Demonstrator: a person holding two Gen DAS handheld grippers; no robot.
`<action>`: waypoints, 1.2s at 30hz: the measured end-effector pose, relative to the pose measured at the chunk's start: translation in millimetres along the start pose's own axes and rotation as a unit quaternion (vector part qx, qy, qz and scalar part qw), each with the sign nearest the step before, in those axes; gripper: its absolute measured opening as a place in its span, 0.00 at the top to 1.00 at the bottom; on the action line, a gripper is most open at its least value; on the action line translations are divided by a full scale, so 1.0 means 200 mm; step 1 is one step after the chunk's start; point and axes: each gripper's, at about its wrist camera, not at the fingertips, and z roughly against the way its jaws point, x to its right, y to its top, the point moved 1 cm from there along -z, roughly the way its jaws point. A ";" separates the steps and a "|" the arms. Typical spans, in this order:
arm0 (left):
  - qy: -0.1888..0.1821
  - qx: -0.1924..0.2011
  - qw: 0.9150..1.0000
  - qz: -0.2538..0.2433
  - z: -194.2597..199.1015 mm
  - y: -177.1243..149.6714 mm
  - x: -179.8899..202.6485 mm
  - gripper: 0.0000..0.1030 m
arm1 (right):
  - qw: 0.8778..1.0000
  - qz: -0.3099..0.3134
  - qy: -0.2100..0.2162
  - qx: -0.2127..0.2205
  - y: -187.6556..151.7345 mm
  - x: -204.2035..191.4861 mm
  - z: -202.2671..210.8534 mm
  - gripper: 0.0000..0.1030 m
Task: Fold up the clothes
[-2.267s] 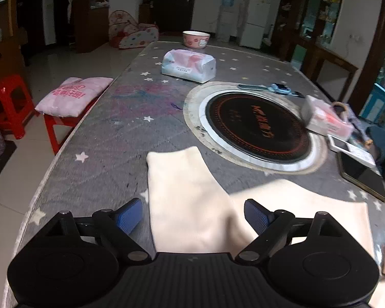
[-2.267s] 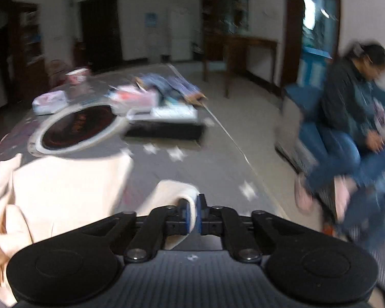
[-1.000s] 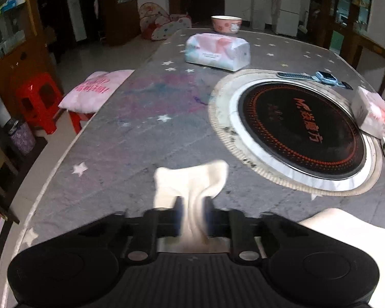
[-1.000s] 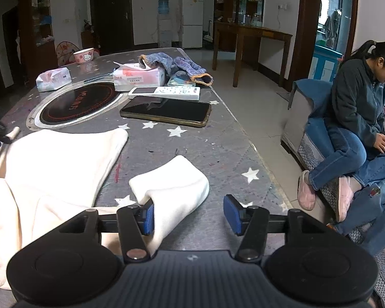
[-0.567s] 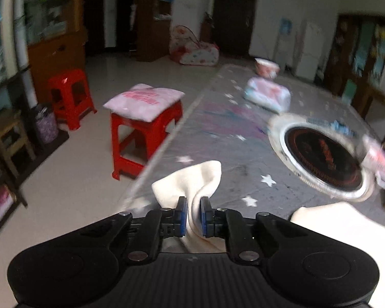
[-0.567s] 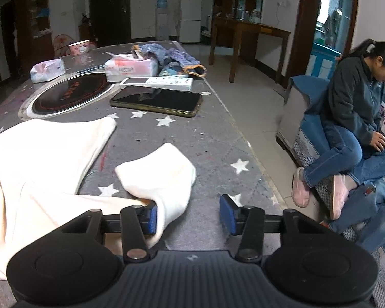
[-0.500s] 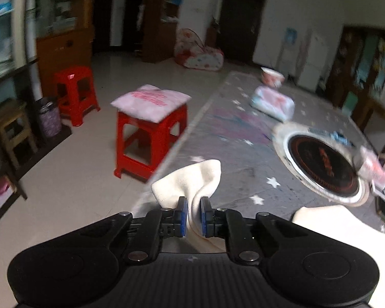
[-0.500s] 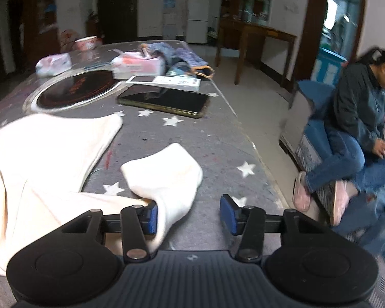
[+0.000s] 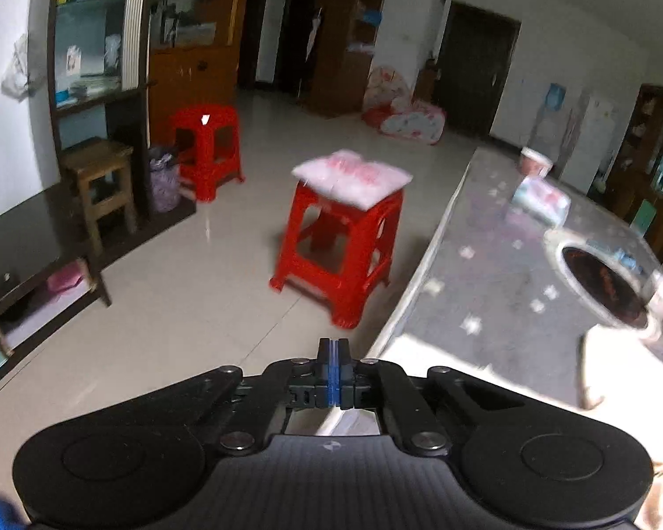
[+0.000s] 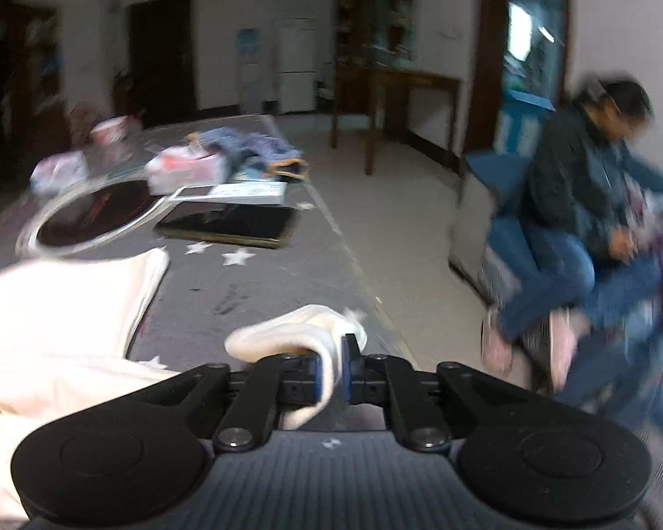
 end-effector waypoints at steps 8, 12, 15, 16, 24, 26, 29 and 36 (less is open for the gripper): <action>-0.115 -0.025 0.987 -0.112 0.07 -0.11 0.33 0.94 | 0.996 0.071 -0.045 -0.009 -0.06 -0.01 0.01 0.45; -0.189 -0.038 0.964 -0.181 0.11 -0.20 0.62 0.86 | 0.988 0.139 -0.058 -0.018 -0.08 -0.12 -0.05 0.39; -0.237 -0.052 0.944 -0.222 0.13 -0.29 0.82 0.74 | 0.986 0.157 -0.051 -0.021 -0.09 -0.18 -0.11 0.35; -0.247 -0.056 0.939 -0.233 0.13 -0.31 0.87 0.74 | 0.987 0.149 -0.063 -0.014 -0.08 -0.17 -0.11 0.35; -0.300 -0.076 0.902 -0.301 0.10 -0.46 1.15 0.69 | 0.991 0.063 -0.113 0.045 0.01 0.04 0.03 0.35; -0.309 -0.079 0.892 -0.320 0.09 -0.49 1.20 0.65 | 0.993 0.073 -0.082 0.041 0.02 0.04 0.09 0.36; -0.309 -0.079 0.885 -0.339 0.08 -0.53 1.26 0.65 | 0.996 0.085 -0.005 0.026 0.02 -0.02 0.16 0.39; -0.289 -0.066 0.882 -0.365 0.00 -0.59 1.31 0.79 | 0.971 0.161 0.177 -0.025 -0.05 -0.38 0.25 0.53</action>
